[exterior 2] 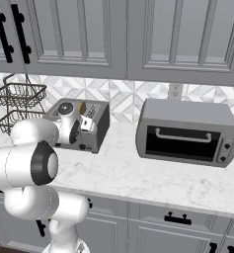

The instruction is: Start the toaster. Once the lever pops up, take the bread to the plate on the dining counter.

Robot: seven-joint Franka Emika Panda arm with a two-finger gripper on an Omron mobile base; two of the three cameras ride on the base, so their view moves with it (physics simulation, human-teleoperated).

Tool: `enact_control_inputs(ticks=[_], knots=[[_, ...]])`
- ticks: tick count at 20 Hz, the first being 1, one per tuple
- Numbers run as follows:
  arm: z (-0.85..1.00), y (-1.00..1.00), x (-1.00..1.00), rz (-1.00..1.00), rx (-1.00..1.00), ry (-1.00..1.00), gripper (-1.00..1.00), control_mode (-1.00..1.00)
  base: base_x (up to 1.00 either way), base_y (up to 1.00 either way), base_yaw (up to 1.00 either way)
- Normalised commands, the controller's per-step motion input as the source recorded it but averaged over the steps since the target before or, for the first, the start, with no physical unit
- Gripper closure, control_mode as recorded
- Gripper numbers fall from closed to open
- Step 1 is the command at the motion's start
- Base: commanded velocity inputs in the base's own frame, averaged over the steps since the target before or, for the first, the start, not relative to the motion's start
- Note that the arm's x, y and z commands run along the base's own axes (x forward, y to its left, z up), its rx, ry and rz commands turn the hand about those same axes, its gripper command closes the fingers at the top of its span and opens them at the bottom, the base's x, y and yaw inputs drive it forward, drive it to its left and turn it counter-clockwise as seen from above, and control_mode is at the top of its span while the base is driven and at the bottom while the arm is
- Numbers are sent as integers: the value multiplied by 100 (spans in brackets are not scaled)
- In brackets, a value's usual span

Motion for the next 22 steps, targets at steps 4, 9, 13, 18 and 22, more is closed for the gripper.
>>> enact_control_inputs(ticks=[4, 9, 13, 18, 22], knots=[[0, 0, 0, 0, 0, 0, 100, -100, 0, 0, 0], [0, 0, 0, 0, 0, 0, 100, -100, 0, 0, 0], [0, 0, 0, 0, 0, 0, 100, -100, 0, 0, 0], [-31, 0, 0, 0, -4, 0, 100, -100, 0, 0, 0], [-73, 0, 0, 0, -7, 3, 100, -100, 0, 0, 0]])
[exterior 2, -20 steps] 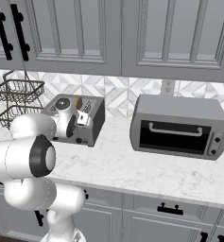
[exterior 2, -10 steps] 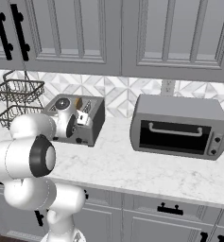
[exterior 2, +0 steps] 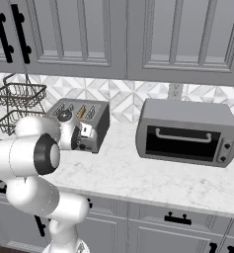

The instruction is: Start the toaster. Once the lever pops up, take the bread to the plate on the dining counter.

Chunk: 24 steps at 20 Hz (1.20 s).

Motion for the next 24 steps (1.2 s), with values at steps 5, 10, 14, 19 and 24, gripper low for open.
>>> enact_control_inputs(ticks=[5, 10, 14, 19, 24], knots=[[-75, 0, 0, 0, -1, 1, 100, -100, 0, 0, 0], [-68, -1, 0, 0, 0, 0, 100, -100, 0, 0, 0], [-92, 0, 1, 0, -6, 3, 100, -100, 0, 0, 0], [-99, 3, 3, 0, -31, 11, 100, -100, 0, 0, 0], [-33, -1, -20, 0, -10, -1, 100, -100, 0, 0, 0]])
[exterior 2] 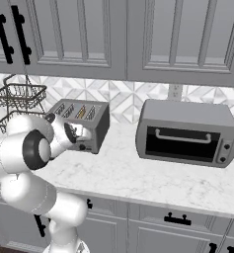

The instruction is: Start the toaster. Once the lever pops up, take the bread to the plate on the dining counter.

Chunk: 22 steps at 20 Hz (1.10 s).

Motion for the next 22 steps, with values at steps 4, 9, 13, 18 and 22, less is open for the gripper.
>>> enact_control_inputs(ticks=[4, 9, 13, 18, 22], knots=[[10, -22, -78, 0, 1, -36, 100, -100, 0, 0, 0], [29, -27, -83, -5, 6, -39, 100, -100, 0, 0, 0], [76, -29, -81, -9, 10, -42, 100, -100, 0, 0, 0], [100, -14, -78, -11, 5, -24, 100, -100, 0, 0, 0], [63, -47, -38, -11, 0, 26, -100, -100, 0, 0, 0]])
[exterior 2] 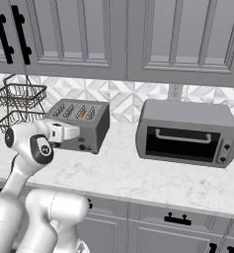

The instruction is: Start the toaster. Once the lever pops up, take the bread to the plate on the dining counter.

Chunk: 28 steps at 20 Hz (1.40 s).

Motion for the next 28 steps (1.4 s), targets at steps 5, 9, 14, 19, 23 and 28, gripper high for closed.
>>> enact_control_inputs(ticks=[5, 9, 14, 19, 23, 28], knots=[[16, -98, -6, -1, 17, 25, -100, -100, 0, 0, 0], [1, -29, 0, 0, 30, 0, -100, -100, 0, 0, 0], [10, 0, -8, 0, 28, -2, -100, -100, 0, 0, 0], [24, -9, -11, 0, 36, 1, -100, -100, 0, 0, 0], [6, -17, -9, -2, 31, -1, -100, -100, 0, 0, 0], [1, -7, -1, -2, 8, -4, -100, -100, 0, 0, 0]])
